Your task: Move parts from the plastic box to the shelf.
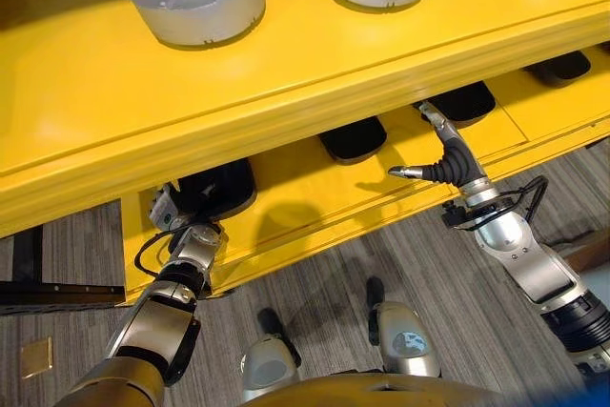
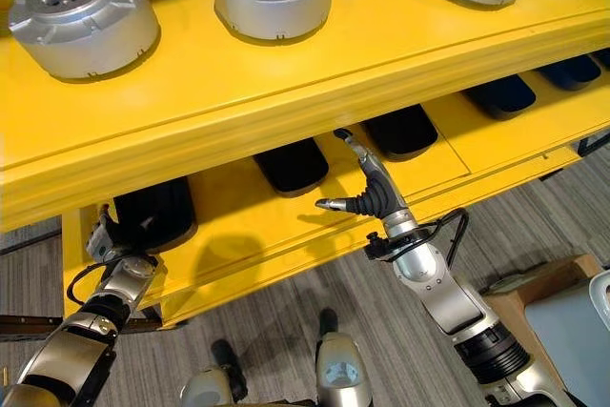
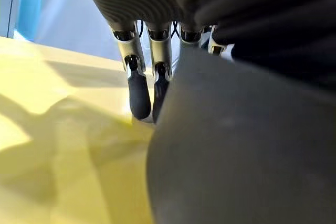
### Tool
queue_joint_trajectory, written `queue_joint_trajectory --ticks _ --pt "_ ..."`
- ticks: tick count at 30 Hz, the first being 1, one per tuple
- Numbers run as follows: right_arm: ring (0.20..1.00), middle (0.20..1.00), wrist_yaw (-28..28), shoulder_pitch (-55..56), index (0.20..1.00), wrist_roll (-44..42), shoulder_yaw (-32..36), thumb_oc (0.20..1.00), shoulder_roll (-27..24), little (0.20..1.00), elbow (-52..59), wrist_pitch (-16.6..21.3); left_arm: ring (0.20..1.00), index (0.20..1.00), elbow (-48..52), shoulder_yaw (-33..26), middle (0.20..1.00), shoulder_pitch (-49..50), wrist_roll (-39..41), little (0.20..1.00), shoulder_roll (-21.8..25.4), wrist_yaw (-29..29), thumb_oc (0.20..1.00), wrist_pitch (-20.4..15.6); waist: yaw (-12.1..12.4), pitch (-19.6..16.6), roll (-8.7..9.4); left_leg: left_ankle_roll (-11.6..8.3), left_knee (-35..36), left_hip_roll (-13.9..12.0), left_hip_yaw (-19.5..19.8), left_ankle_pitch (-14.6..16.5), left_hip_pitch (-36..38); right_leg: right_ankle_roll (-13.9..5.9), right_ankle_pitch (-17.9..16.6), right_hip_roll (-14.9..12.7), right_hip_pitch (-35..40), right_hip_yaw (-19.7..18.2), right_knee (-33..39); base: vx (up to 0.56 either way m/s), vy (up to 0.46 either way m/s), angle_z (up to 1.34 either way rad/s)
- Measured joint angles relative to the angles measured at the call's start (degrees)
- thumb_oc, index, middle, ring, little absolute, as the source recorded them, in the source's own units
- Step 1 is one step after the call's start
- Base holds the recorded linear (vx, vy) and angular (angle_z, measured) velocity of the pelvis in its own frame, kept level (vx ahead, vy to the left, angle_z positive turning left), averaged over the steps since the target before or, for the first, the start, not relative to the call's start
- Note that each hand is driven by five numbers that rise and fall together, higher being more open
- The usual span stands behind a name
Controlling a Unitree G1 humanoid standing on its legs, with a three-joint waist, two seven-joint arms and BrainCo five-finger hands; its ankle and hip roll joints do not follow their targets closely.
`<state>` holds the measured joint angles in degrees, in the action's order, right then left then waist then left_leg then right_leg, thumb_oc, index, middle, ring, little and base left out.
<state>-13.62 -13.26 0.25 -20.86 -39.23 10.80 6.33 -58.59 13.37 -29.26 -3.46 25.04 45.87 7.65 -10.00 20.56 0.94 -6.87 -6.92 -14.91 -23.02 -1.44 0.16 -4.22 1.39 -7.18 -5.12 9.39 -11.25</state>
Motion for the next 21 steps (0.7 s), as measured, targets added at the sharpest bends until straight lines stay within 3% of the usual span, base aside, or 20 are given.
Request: queue_joint_trajectory --ticks 8,16,21 --pt "1.000 1.000 -0.7 0.7 1.000 1.2 0.0 1.000 0.1 1.000 0.0 -0.4 1.000 1.000 4.4 -4.1 1.000 0.2 7.1 1.000 -1.0 4.5 1.000 -7.2 0.3 0.0 0.01 0.07 -0.1 -0.1 0.1 -0.1 -0.2 0.08 0.2 0.0 -0.3 0.0 -0.6 0.00 0.000 0.00" --pt "1.000 1.000 -0.7 3.6 1.000 1.2 0.4 1.000 0.2 1.000 0.0 -0.5 1.000 1.000 11.9 -4.8 1.000 2.6 9.2 1.000 -2.5 4.9 1.000 -9.4 0.6 0.0 0.02 0.06 -0.1 0.0 0.2 -0.1 -0.1 -0.01 0.4 -0.1 -0.1 0.2 -0.7 0.00 -0.001 0.00" --pt "1.000 1.000 -0.8 4.9 1.000 1.4 1.6 1.000 1.1 1.000 0.1 -0.3 1.000 1.000 19.6 -5.1 1.000 5.1 8.5 1.000 -2.9 9.8 1.000 -13.7 1.8 0.0 0.03 0.07 0.0 0.0 0.4 -0.1 0.0 0.01 0.6 -0.1 0.2 0.5 -0.6 0.01 -0.025 0.02"
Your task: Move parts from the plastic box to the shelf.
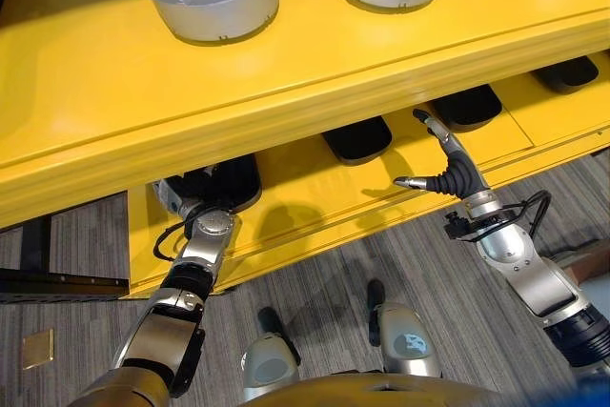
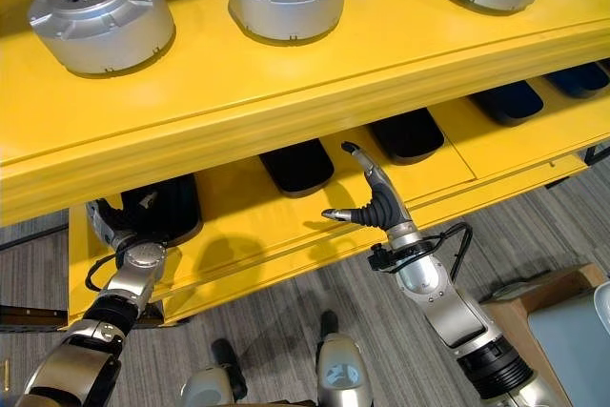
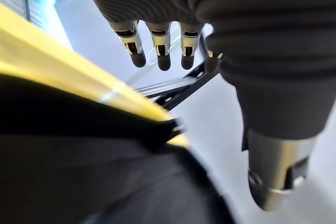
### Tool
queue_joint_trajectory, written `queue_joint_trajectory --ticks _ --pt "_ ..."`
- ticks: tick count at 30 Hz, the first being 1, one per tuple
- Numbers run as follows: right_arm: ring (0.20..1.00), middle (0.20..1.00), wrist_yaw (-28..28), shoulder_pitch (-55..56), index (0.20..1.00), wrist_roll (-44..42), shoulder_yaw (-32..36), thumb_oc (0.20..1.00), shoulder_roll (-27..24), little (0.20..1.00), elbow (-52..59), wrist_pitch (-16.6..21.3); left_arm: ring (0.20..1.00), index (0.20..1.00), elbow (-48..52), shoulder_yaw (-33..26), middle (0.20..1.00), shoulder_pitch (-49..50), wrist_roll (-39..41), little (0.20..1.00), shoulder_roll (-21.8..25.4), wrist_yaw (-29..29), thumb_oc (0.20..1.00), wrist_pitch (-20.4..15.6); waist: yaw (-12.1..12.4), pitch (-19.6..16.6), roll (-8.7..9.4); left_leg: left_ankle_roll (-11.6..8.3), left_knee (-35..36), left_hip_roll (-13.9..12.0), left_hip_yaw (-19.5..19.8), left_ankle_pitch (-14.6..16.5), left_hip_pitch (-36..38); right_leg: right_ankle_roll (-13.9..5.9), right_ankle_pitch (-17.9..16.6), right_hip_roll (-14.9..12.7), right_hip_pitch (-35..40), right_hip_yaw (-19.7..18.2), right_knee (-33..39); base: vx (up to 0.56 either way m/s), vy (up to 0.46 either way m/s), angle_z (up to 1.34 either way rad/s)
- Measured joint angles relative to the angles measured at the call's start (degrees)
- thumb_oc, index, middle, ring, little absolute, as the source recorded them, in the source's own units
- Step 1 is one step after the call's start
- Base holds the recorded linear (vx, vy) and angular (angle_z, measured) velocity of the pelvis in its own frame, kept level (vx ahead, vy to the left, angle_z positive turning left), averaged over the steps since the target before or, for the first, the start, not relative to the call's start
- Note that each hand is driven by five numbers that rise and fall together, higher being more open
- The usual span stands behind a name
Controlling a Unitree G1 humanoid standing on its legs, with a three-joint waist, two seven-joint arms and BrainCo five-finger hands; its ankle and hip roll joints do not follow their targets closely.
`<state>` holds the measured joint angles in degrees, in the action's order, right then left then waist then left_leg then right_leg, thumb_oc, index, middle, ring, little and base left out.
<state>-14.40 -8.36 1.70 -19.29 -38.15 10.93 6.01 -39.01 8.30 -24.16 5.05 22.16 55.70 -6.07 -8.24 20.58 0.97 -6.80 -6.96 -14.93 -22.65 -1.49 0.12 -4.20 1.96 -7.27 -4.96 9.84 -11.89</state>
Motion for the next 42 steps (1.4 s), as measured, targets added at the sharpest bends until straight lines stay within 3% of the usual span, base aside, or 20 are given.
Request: queue_joint_trajectory --ticks 8,12,15,20,24,29,32,42 --pt "1.000 1.000 -2.2 4.8 1.000 2.0 2.1 1.000 1.2 1.000 1.6 0.6 1.000 1.000 23.3 2.7 1.000 11.7 -10.6 1.000 1.2 -0.4 1.000 -1.2 1.6 -0.1 -0.25 0.00 1.7 0.3 1.0 -0.5 1.1 -0.04 0.1 0.1 1.5 0.7 1.2 -0.01 -0.022 0.06" --pt "1.000 1.000 -2.2 6.6 1.000 2.0 4.8 1.000 1.2 1.000 1.7 1.6 1.000 1.000 32.4 3.1 1.000 15.6 -15.0 1.000 4.1 -4.6 1.000 -2.1 2.7 -0.9 -1.05 0.17 2.6 0.8 1.4 -0.9 1.2 -0.08 0.1 -0.3 1.8 1.7 1.6 -0.02 -0.039 0.08" --pt "1.000 1.000 -2.2 8.0 1.000 2.0 5.3 1.000 1.1 1.000 1.8 2.0 1.000 1.000 38.3 2.7 1.000 20.8 -14.3 1.000 5.1 -12.4 1.000 -4.7 3.3 -2.3 -2.11 0.30 3.2 1.1 1.8 -1.0 1.6 -0.26 0.2 -0.4 2.9 2.2 2.4 -0.04 -0.059 0.12" --pt "1.000 1.000 -0.9 11.3 1.000 -1.1 6.2 1.000 1.1 1.000 3.6 2.6 1.000 1.000 44.9 3.7 1.000 29.0 -4.8 1.000 5.5 -32.4 1.000 -8.4 4.9 -3.7 -2.78 0.32 4.0 1.2 2.7 -1.2 1.7 -0.43 0.5 -0.5 3.5 3.2 2.8 -0.08 -0.074 0.09" --pt "1.000 1.000 4.0 13.3 1.000 -13.8 7.3 1.000 1.1 1.000 3.5 3.0 1.000 1.000 47.2 5.3 1.000 33.2 9.3 1.000 6.6 -51.8 1.000 -10.9 5.7 -4.1 -2.86 0.70 4.2 1.3 2.9 -1.2 1.7 -0.67 1.9 -0.9 3.1 3.6 1.5 -0.07 -0.045 0.09" --pt "1.000 1.000 8.4 13.2 1.000 -24.4 7.0 1.000 2.2 1.000 -3.1 3.6 1.000 1.000 47.1 6.9 1.000 35.3 27.5 1.000 7.2 -67.5 1.000 -12.3 6.1 -5.2 -3.64 0.77 4.7 1.3 3.3 -1.4 1.4 -0.18 3.6 -1.2 1.5 3.8 -1.7 -0.05 -0.097 0.05" --pt "1.000 1.000 10.3 13.3 1.000 -27.2 6.7 1.000 2.8 1.000 -5.8 3.7 1.000 1.000 46.2 7.6 1.000 35.6 35.9 1.000 4.6 -72.8 1.000 -12.3 6.1 -6.4 -4.43 0.62 4.5 0.9 4.6 -2.1 0.9 0.08 4.9 -0.9 1.4 5.2 -2.6 -0.03 -0.112 0.17" --pt "1.000 1.000 12.2 12.9 1.000 -31.6 5.0 1.000 5.9 1.000 -7.9 3.3 1.000 1.000 41.9 8.2 1.000 36.2 45.8 1.000 2.9 -83.8 1.000 -10.3 7.8 -8.0 -3.85 1.10 4.6 -1.3 6.8 -2.8 1.0 1.88 8.4 0.2 1.4 7.5 -6.9 0.00 -0.116 0.12"
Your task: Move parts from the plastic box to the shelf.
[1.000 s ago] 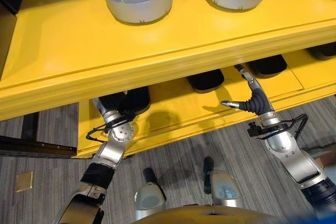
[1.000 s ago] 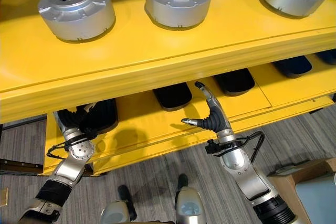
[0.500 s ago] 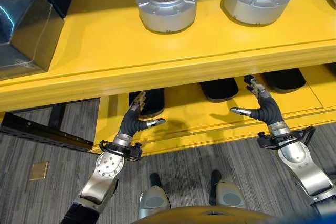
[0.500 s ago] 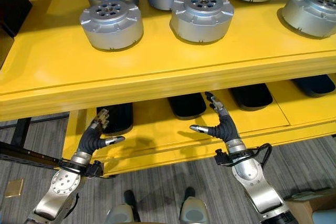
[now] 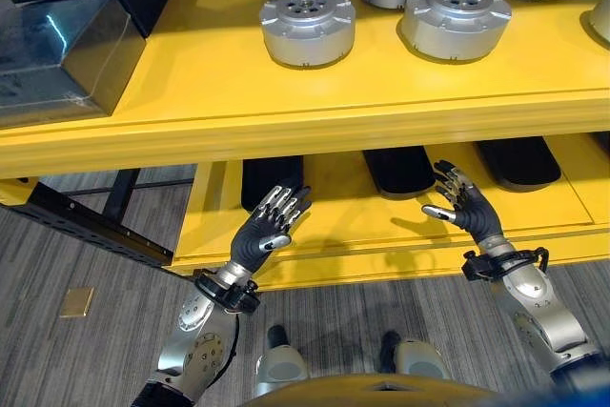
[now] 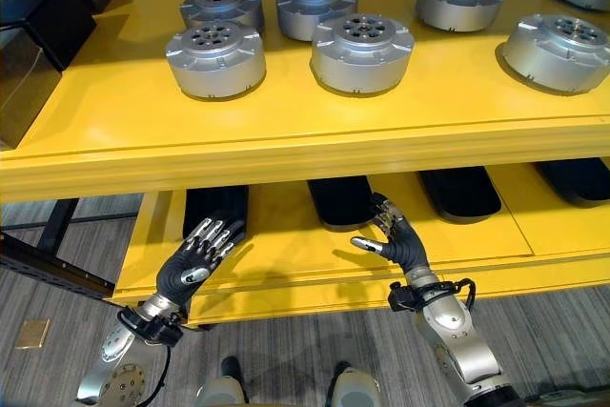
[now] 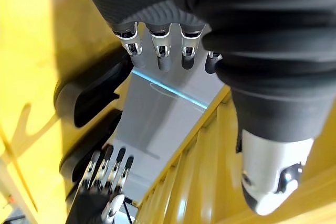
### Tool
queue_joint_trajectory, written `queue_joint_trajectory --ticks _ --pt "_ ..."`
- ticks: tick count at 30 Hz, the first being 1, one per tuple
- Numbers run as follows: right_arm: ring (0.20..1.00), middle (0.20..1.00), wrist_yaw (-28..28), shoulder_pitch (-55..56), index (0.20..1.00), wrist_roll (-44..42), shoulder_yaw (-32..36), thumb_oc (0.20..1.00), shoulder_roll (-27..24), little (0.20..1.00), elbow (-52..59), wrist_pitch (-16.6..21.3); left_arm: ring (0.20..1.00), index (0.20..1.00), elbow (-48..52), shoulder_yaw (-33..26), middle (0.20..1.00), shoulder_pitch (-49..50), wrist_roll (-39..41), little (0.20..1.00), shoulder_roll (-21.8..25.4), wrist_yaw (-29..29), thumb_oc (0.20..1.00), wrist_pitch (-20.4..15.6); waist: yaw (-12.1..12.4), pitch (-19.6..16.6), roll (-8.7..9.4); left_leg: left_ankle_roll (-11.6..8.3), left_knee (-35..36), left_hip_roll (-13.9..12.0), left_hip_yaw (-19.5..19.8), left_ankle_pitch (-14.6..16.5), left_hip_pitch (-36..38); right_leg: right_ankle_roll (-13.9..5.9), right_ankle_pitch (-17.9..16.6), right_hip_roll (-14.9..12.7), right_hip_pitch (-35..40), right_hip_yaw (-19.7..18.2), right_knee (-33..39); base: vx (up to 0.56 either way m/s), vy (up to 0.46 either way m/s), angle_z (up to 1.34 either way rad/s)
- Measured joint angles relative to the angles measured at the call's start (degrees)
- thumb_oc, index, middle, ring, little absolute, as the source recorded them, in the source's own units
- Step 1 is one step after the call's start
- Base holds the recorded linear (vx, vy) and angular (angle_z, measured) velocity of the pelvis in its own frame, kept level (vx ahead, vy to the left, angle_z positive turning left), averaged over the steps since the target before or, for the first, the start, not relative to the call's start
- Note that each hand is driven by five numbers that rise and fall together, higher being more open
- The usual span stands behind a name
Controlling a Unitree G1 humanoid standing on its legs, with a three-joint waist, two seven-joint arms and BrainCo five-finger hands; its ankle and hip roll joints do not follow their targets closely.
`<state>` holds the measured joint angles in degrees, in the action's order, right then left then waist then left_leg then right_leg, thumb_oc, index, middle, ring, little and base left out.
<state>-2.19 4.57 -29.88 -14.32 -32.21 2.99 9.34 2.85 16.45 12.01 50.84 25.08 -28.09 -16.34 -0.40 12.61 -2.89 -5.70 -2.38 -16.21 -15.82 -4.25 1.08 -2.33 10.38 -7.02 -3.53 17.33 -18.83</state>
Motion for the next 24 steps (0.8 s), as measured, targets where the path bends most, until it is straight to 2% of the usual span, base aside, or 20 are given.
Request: queue_joint_trajectory --ticks 3,5,6,8,9,10,11,12,14,15,19,24 --pt "1.000 1.000 0.0 0.0 1.000 0.0 -0.3 1.000 0.3 1.000 0.0 -0.5 1.000 1.000 0.0 0.0 1.000 0.9 1.0 1.000 0.0 -1.2 1.000 0.0 0.0 -0.1 -0.30 -0.07 0.2 -0.5 0.3 -0.3 -0.1 0.38 0.3 0.2 0.1 0.6 -0.3 -0.01 -0.039 0.07" --pt "1.000 1.000 -0.5 0.6 1.000 0.2 -0.4 1.000 0.3 1.000 0.0 -0.7 1.000 1.000 0.0 -0.1 1.000 1.1 2.5 1.000 0.0 -1.7 1.000 0.3 0.2 -0.1 -0.41 0.92 0.3 -0.3 -0.6 -1.4 -0.4 0.47 0.9 0.2 0.0 1.2 -0.9 -0.06 -0.040 0.20" --pt "1.000 1.000 -0.7 0.9 1.000 0.3 -0.4 1.000 0.3 1.000 0.0 -0.9 1.000 1.000 -0.1 -0.2 1.000 1.0 2.6 1.000 -0.1 -1.8 1.000 0.5 -0.1 -0.1 -0.46 1.38 0.2 -0.2 -1.6 -2.3 -0.8 0.71 1.0 -0.1 0.0 2.0 -0.9 -0.11 -0.011 0.40" --pt "1.000 1.000 -1.2 2.0 1.000 0.3 0.2 1.000 0.1 1.000 0.0 -0.9 1.000 1.000 -0.9 0.7 1.000 -0.5 2.6 1.000 -0.1 -3.3 1.000 0.9 -1.0 -0.2 -0.22 3.50 2.0 1.4 -5.8 -5.9 -1.7 2.19 0.3 -1.7 0.0 4.0 0.7 -0.12 0.037 0.50" --pt "1.000 1.000 -1.4 2.2 1.000 0.3 0.3 1.000 0.4 1.000 -0.1 -1.0 1.000 1.000 -1.0 0.9 1.000 -1.0 2.6 1.000 -0.1 -3.4 1.000 1.0 -0.7 0.2 0.80 3.04 -1.1 2.3 -7.2 -4.4 -2.6 2.82 -0.4 -2.8 0.1 4.3 1.8 -0.11 0.125 0.17" --pt "1.000 1.000 -1.4 2.5 1.000 0.3 0.3 1.000 0.7 1.000 0.0 -1.0 1.000 1.000 -1.0 0.9 1.000 -1.0 2.6 1.000 0.0 -3.4 1.000 1.2 -0.4 0.0 1.86 2.63 -6.5 2.9 -7.0 -0.9 -3.4 2.50 -1.1 -3.8 0.3 3.7 2.5 -0.10 0.178 -0.06" --pt "1.000 1.000 -1.3 3.3 1.000 0.3 0.6 1.000 0.7 1.000 0.4 -0.9 1.000 1.000 -0.9 0.9 1.000 -1.2 2.5 1.000 0.1 -3.4 1.000 1.3 -0.7 -0.6 1.87 2.00 -9.7 4.1 -6.8 1.3 -3.2 1.74 -2.2 -4.2 1.4 3.5 4.1 -0.07 0.217 0.00" --pt "1.000 1.000 -1.1 4.0 1.000 0.2 1.7 1.000 0.8 1.000 0.6 -0.8 1.000 1.000 -0.9 0.9 1.000 -2.0 2.4 1.000 0.0 -3.2 1.000 1.2 -1.7 -0.9 1.57 1.82 -9.6 4.5 -6.5 2.7 -3.0 0.42 -3.5 -4.3 2.4 3.9 5.4 -0.04 0.214 0.04" --pt "1.000 1.000 -1.0 4.8 1.000 0.2 2.6 1.000 0.7 1.000 0.6 -0.8 1.000 1.000 -0.9 0.9 1.000 -2.8 2.2 1.000 0.0 -3.2 1.000 1.3 -2.7 -2.0 0.18 1.25 -4.8 5.1 -6.4 4.5 -1.3 -1.09 -4.4 -3.7 2.7 3.6 6.7 -0.03 0.264 0.07" --pt "1.000 1.000 -1.0 5.0 1.000 0.3 2.6 1.000 1.7 1.000 0.4 -0.9 1.000 1.000 -1.2 0.5 1.000 -3.6 1.9 1.000 0.1 -3.1 1.000 1.4 -3.3 -2.2 1.00 1.74 -2.5 6.2 -6.1 4.1 -0.2 -1.89 -5.2 -4.3 3.1 3.6 7.3 -0.02 0.280 0.11" --pt "1.000 1.000 -2.5 4.2 1.000 2.0 2.1 1.000 6.3 1.000 0.5 -0.9 1.000 1.000 -2.3 0.2 1.000 -3.3 1.3 1.000 0.4 -2.8 1.000 2.3 -2.7 -3.9 4.29 3.76 4.4 10.6 -6.8 2.3 3.6 -4.05 -8.9 -5.9 6.3 3.4 13.4 -0.05 0.302 0.02" --pt "1.000 1.000 -2.4 4.8 1.000 5.5 2.5 1.000 6.3 1.000 2.9 -0.6 1.000 1.000 -2.3 -1.2 1.000 -0.5 0.1 1.000 1.0 -3.3 1.000 2.4 -2.3 -4.3 5.00 4.37 6.7 12.3 -7.8 2.0 4.9 -5.09 -10.8 -6.4 7.2 2.9 16.1 -0.07 0.244 -0.06"
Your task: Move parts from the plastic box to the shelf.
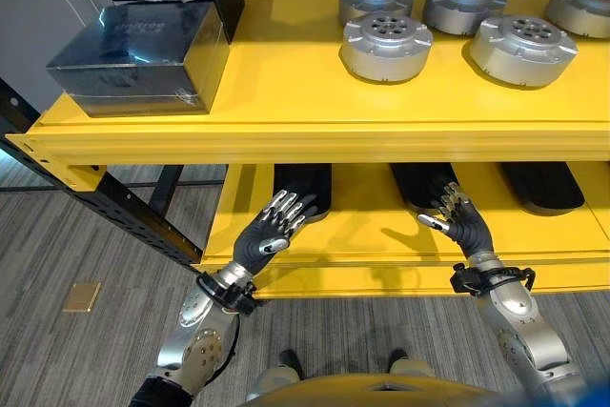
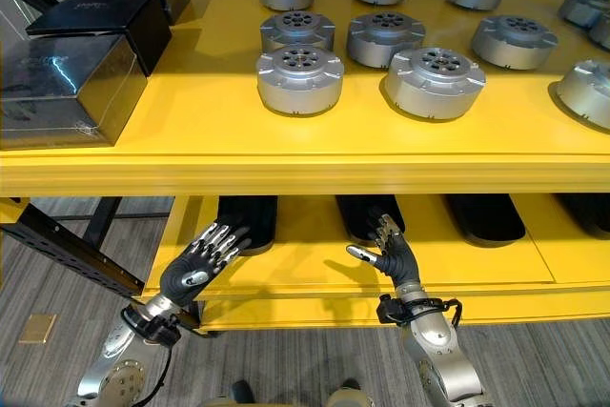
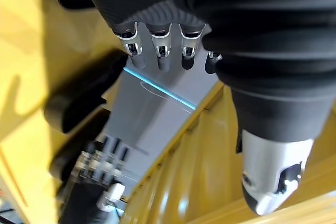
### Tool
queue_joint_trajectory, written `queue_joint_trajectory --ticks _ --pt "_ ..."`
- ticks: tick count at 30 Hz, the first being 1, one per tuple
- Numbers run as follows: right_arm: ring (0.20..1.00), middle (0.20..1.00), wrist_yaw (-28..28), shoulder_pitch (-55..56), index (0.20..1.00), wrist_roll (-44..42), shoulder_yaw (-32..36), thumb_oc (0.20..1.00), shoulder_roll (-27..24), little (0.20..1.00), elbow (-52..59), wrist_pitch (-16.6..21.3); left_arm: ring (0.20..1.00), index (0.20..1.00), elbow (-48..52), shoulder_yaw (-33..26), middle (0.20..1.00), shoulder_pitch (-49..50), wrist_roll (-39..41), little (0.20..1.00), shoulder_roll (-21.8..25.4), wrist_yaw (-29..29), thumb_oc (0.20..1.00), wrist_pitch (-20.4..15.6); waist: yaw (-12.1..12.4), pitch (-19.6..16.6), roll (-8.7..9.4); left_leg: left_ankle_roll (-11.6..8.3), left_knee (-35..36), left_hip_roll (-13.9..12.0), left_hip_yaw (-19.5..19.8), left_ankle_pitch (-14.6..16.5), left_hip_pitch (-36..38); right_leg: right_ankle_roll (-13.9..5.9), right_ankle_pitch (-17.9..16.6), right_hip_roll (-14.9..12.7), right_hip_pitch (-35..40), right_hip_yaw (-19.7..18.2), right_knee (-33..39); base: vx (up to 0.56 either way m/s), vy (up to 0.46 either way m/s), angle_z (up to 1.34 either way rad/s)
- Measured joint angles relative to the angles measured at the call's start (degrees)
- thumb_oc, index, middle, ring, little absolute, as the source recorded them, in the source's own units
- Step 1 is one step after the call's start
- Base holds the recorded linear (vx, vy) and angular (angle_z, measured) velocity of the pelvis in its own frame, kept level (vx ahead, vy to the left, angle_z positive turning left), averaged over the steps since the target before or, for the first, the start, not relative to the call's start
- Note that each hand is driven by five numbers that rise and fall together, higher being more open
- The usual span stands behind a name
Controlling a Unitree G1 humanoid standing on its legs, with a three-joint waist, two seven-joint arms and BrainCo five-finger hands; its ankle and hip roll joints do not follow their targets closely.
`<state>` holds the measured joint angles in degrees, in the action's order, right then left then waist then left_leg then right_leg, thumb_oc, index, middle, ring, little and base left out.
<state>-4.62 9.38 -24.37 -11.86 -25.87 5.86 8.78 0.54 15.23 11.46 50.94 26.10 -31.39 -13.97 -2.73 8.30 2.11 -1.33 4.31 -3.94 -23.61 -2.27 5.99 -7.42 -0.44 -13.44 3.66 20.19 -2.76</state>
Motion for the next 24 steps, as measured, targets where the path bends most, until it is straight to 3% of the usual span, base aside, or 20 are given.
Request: queue_joint_trajectory --ticks 8,10,16,24 --pt "1.000 1.000 2.0 1.2 1.000 -3.5 0.0 1.000 0.9 1.000 0.1 1.4 1.000 1.000 0.0 -0.1 1.000 1.0 -1.0 1.000 0.0 0.1 1.000 0.0 -0.9 0.9 1.81 -0.27 1.3 -0.9 -1.0 0.1 0.6 -0.78 -1.1 0.7 -0.8 -2.2 -1.2 -0.07 -0.020 -0.07" --pt "1.000 1.000 3.3 1.8 1.000 -5.1 -0.1 1.000 1.0 1.000 -0.6 1.6 1.000 1.000 0.1 -1.6 1.000 1.0 -1.0 1.000 -0.1 0.6 1.000 0.0 -0.4 1.0 2.48 -1.38 1.0 -1.9 -1.4 -0.9 0.8 0.26 -2.2 2.1 1.0 -1.8 4.5 0.02 -0.229 -0.14" --pt "1.000 1.000 4.4 2.3 1.000 -4.7 -0.1 1.000 -0.2 1.000 -0.6 -0.5 1.000 1.000 0.2 -2.3 1.000 3.8 -2.2 1.000 -1.5 0.7 1.000 0.0 0.1 0.8 -0.52 -2.73 1.1 -4.2 -2.2 -1.6 1.4 0.98 -3.3 5.3 3.0 -2.0 8.3 0.04 -0.079 -0.10" --pt "1.000 1.000 4.2 2.2 1.000 -3.2 -0.2 1.000 -0.2 1.000 -0.6 -0.5 1.000 1.000 0.2 -3.0 1.000 4.0 -3.0 1.000 -2.7 2.5 1.000 0.0 0.4 0.6 -0.83 -2.79 1.1 -4.2 -2.4 -1.6 1.9 1.23 -3.0 5.3 3.0 -1.9 8.3 0.00 -0.015 -0.01"
